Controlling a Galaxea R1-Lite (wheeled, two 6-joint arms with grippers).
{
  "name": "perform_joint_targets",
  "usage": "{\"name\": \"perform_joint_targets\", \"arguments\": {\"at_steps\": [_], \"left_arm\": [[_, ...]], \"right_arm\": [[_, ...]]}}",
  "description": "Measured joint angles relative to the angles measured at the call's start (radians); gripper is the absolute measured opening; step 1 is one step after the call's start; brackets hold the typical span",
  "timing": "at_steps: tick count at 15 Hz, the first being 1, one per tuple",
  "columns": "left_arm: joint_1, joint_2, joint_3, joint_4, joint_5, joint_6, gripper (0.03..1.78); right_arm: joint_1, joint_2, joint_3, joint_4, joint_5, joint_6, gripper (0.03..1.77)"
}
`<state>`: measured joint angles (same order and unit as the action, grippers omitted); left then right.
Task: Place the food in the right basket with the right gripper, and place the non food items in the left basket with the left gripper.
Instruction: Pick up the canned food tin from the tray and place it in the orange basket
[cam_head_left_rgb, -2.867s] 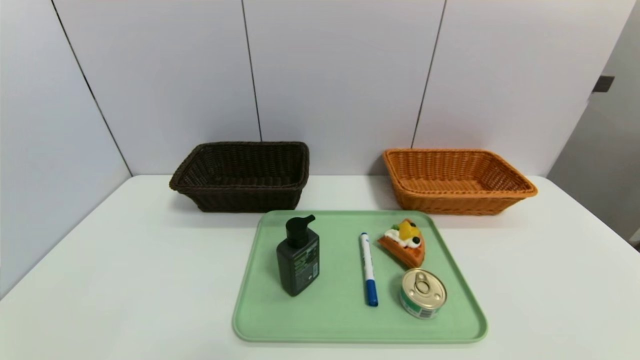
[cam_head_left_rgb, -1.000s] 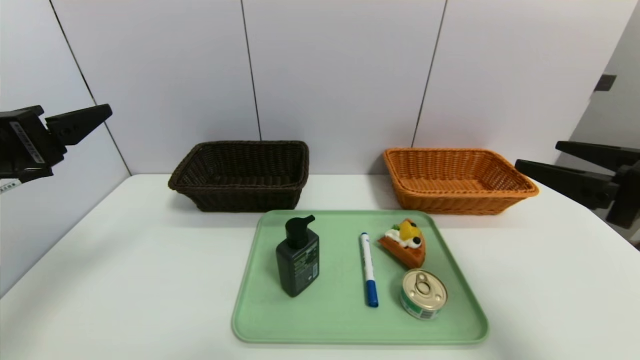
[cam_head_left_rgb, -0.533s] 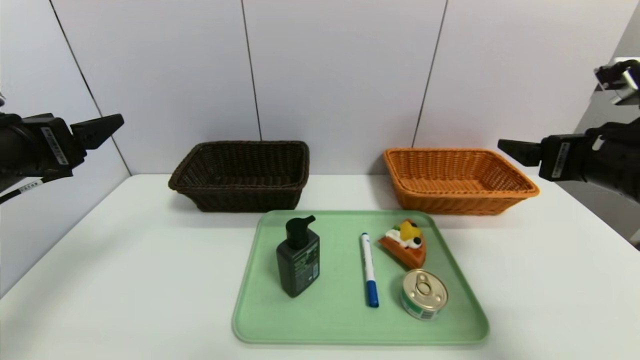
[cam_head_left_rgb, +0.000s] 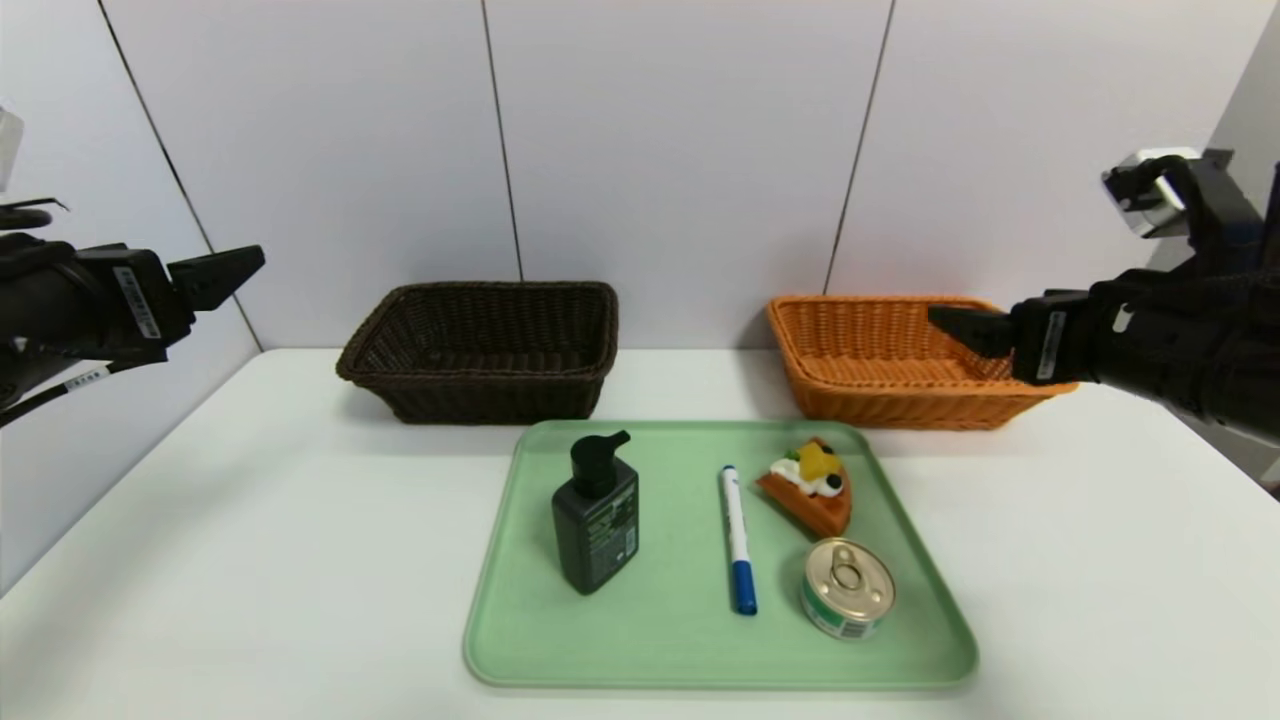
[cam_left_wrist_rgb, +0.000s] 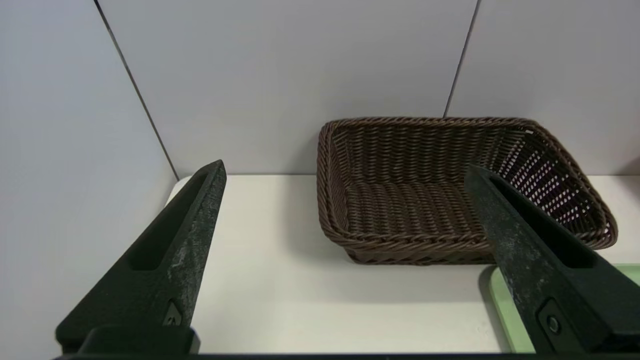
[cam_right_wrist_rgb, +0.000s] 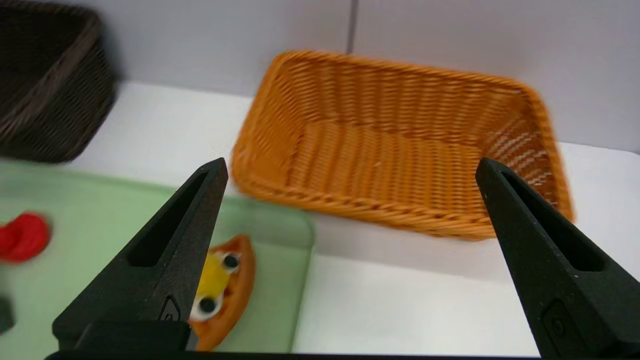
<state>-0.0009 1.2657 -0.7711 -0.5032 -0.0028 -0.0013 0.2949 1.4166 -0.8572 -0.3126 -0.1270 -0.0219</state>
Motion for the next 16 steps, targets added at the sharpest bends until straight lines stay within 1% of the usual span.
{"name": "perform_joint_targets", "arguments": {"at_steps": [2,3,4,5,6,7,8,9,10,13,16], "left_arm": [[0.000,0.011,0.001,0.016,0.001,0.019,1.69],[-0.002,0.018,0.002,0.017,0.001,0.025,1.69],[-0.003,0.026,0.003,0.016,-0.001,0.027,1.69],[-0.006,0.034,0.006,0.016,-0.001,0.029,1.69],[-0.010,0.042,0.014,0.013,0.001,0.029,1.69],[-0.016,0.050,0.027,0.010,0.001,0.028,1.69],[-0.024,0.060,0.047,0.007,0.003,0.026,1.69],[-0.031,0.068,0.068,0.006,0.004,0.026,1.69],[-0.040,0.075,0.088,0.003,0.005,0.025,1.69],[-0.051,0.084,0.149,-0.034,0.006,0.024,1.69],[-0.052,0.086,0.191,-0.059,0.008,0.024,1.69]], "right_arm": [[0.044,-0.024,-0.022,0.167,0.019,-0.004,1.71],[0.063,-0.037,-0.047,0.277,0.029,-0.004,1.71],[0.083,-0.051,-0.086,0.414,0.046,0.000,1.71],[0.100,-0.061,-0.139,0.543,0.078,0.013,1.71],[0.115,-0.067,-0.195,0.679,0.127,0.031,1.71],[0.132,-0.065,-0.236,0.806,0.188,0.048,1.71],[0.152,-0.058,-0.261,0.889,0.217,0.054,1.71],[0.174,-0.047,-0.278,0.934,0.220,0.057,1.71],[0.199,-0.036,-0.289,0.947,0.214,0.061,1.71],[0.256,0.013,-0.293,0.949,0.189,0.098,1.71],[0.276,0.085,-0.303,0.933,0.182,0.116,1.71]]}}
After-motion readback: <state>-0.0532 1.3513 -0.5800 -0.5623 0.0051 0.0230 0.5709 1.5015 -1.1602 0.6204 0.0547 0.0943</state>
